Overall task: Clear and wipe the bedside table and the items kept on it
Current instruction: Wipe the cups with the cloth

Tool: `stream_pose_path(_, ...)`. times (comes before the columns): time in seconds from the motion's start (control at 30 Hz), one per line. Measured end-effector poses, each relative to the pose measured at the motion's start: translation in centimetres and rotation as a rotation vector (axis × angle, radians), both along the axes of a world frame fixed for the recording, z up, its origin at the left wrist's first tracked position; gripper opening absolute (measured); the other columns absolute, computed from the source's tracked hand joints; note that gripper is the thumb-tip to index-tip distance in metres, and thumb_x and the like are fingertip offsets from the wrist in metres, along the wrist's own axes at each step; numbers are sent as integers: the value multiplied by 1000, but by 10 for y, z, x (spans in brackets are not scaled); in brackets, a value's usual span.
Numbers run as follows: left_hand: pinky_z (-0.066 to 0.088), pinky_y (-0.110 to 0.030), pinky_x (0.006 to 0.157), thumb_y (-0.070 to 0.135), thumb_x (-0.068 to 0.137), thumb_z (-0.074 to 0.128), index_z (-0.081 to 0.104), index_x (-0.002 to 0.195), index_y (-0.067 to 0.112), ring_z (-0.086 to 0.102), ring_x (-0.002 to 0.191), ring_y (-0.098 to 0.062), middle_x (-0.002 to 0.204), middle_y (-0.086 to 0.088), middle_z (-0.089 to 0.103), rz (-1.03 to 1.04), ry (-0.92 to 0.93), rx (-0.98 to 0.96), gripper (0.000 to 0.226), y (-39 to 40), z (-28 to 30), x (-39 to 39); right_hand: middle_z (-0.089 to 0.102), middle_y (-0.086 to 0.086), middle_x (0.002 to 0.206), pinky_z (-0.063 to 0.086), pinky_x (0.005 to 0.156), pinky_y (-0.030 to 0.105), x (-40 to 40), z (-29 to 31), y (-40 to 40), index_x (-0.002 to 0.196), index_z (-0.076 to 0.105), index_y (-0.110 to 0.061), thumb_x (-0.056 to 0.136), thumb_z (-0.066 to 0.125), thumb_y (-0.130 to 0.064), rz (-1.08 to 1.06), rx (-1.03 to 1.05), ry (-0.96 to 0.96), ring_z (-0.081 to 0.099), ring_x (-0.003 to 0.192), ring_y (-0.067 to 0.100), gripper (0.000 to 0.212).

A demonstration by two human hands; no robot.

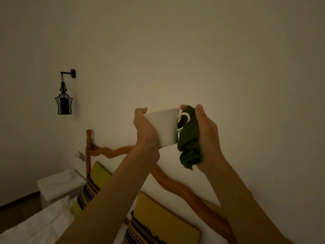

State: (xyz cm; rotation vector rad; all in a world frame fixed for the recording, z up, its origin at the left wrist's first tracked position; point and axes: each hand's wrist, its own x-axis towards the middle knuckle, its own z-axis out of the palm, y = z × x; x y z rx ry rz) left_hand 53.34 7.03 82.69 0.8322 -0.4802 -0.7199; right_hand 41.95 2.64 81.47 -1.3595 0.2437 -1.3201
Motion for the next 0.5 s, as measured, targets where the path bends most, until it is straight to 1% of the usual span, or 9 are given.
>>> stream_pose_path(0.03,48,-27,59,62,88,41,57,89,22,59,73,-18,76,-1,62,10,20,-17,43,-1,0,-4,71,3,95,53,54,24,3,1,2,102,75,-33,98,45,-57,42,110,-56,64,66,12,39)
stream_pose_path(0.1,50,-26,57,67,86,43,61,101,22,61,76,-19,84,-3,64,-9,117,-106,50,-3,0,-13,69,4,105,55,64,26,14,0,6,112,71,-31,102,45,-51,-57,205,-127,65,81,14,35)
stream_pose_path(0.17,53,-26,56,71,86,42,63,116,19,62,76,-22,90,-7,65,-71,196,-183,63,-4,3,-16,67,-2,108,58,75,26,24,-7,12,113,68,-32,104,44,-48,-281,108,-156,66,96,13,30)
stream_pose_path(0.2,54,-27,54,72,86,41,63,118,18,64,74,-23,90,-8,66,-95,220,-189,67,-4,3,-16,65,-4,111,58,83,28,28,-13,16,116,65,-32,104,43,-48,-396,13,-135,64,101,11,29)
stream_pose_path(0.23,55,-29,53,75,87,40,65,115,17,67,68,-24,88,-10,68,-120,228,-189,69,-2,2,-16,62,-6,114,55,90,27,30,-18,21,117,62,-33,103,42,-48,-493,-92,-107,62,106,8,28)
stream_pose_path(0.3,59,-37,54,79,84,41,70,103,15,72,60,-25,79,-13,74,-201,192,-210,73,0,-4,-17,57,-10,117,50,93,17,32,-25,23,118,55,-37,100,43,-48,-617,-234,-69,57,108,0,24)
stream_pose_path(0.33,61,-40,60,80,82,45,71,101,13,73,64,-26,81,-14,75,-251,162,-232,74,3,-7,-19,56,-11,117,49,93,16,32,-24,22,119,53,-37,100,44,-47,-641,-257,-67,56,108,0,23)
stream_pose_path(0.4,61,-46,76,74,78,58,70,110,12,74,83,-30,99,-17,74,-319,70,-256,71,10,-12,-23,58,-9,116,55,92,23,29,-17,18,123,51,-31,103,47,-42,-615,-243,-88,59,107,4,23)
stream_pose_path(0.5,59,-50,87,45,79,74,56,131,9,69,105,-36,124,-22,66,-269,-72,-244,66,14,-10,-20,59,-6,112,60,82,28,22,-8,12,122,46,-24,102,54,-38,-566,-276,-102,64,100,9,26)
